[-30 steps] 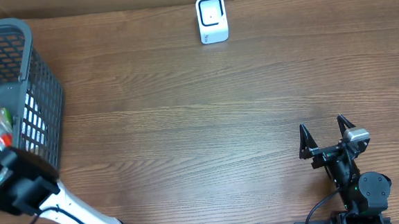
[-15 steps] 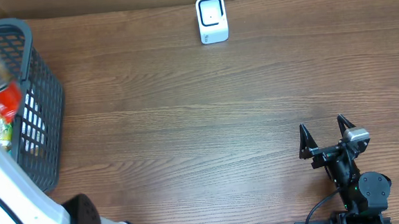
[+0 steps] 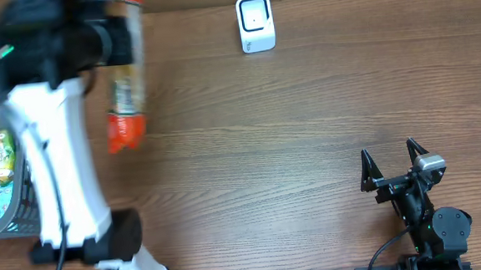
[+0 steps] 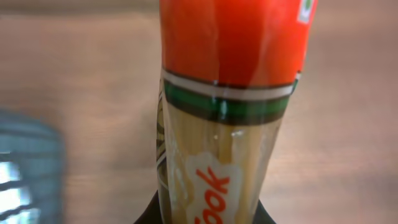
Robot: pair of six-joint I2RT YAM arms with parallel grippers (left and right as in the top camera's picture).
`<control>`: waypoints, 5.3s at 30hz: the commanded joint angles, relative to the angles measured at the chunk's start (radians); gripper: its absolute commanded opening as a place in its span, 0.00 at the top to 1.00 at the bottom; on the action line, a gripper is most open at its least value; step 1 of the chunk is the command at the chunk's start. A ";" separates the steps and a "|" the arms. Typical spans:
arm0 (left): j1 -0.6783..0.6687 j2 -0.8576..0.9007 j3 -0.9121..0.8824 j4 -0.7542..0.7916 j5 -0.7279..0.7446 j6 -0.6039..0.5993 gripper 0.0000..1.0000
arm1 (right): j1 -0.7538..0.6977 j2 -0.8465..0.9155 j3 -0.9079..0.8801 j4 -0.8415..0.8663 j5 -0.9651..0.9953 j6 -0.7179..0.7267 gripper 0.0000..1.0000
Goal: Scan the item barcode
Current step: 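Place the spaghetti pack on the table in front of the scanner, then reach the left gripper back into the basket toward the white tube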
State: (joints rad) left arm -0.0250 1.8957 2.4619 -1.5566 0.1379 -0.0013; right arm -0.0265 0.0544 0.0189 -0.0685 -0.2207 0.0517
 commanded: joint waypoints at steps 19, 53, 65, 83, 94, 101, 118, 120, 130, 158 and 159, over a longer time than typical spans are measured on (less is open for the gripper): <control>-0.414 0.405 -0.025 0.072 0.218 -0.179 0.96 | -0.001 -0.008 -0.011 0.006 0.007 -0.002 0.00; -0.406 0.357 -0.490 0.470 0.254 -0.390 0.33 | -0.001 -0.008 -0.011 0.006 0.007 -0.002 0.00; -0.240 0.012 -0.447 0.437 0.206 -0.263 0.39 | -0.001 -0.008 -0.011 0.006 0.007 -0.002 0.00; 0.418 -0.286 -0.465 0.166 -0.072 -0.320 0.15 | -0.001 -0.008 -0.011 0.006 0.007 -0.002 0.00; 0.771 -0.283 -0.485 0.257 0.007 -0.283 0.12 | -0.001 -0.008 -0.011 0.006 0.007 -0.002 0.00; 0.883 -0.211 -0.552 0.337 -0.011 -0.280 0.11 | -0.001 -0.008 -0.011 0.006 0.007 -0.002 0.00; 0.855 0.126 -0.694 0.465 -0.018 0.108 0.15 | -0.001 -0.008 -0.011 0.006 0.007 -0.002 0.00; 0.846 0.156 -0.694 0.482 -0.018 0.137 0.10 | -0.001 -0.008 -0.011 0.006 0.007 -0.002 0.00; 0.796 0.286 -0.694 0.503 -0.120 0.150 0.09 | -0.001 -0.008 -0.011 0.006 0.007 -0.002 0.00; 0.788 0.155 -0.203 0.230 -0.027 -0.013 0.96 | -0.001 -0.008 -0.011 0.006 0.007 -0.002 0.00; 0.787 0.134 -0.175 0.224 -0.022 -0.016 0.96 | -0.001 -0.008 -0.011 0.006 0.007 -0.002 0.00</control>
State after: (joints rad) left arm 0.7635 2.1578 2.1715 -1.3197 0.0586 0.0319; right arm -0.0265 0.0544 0.0189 -0.0689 -0.2207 0.0517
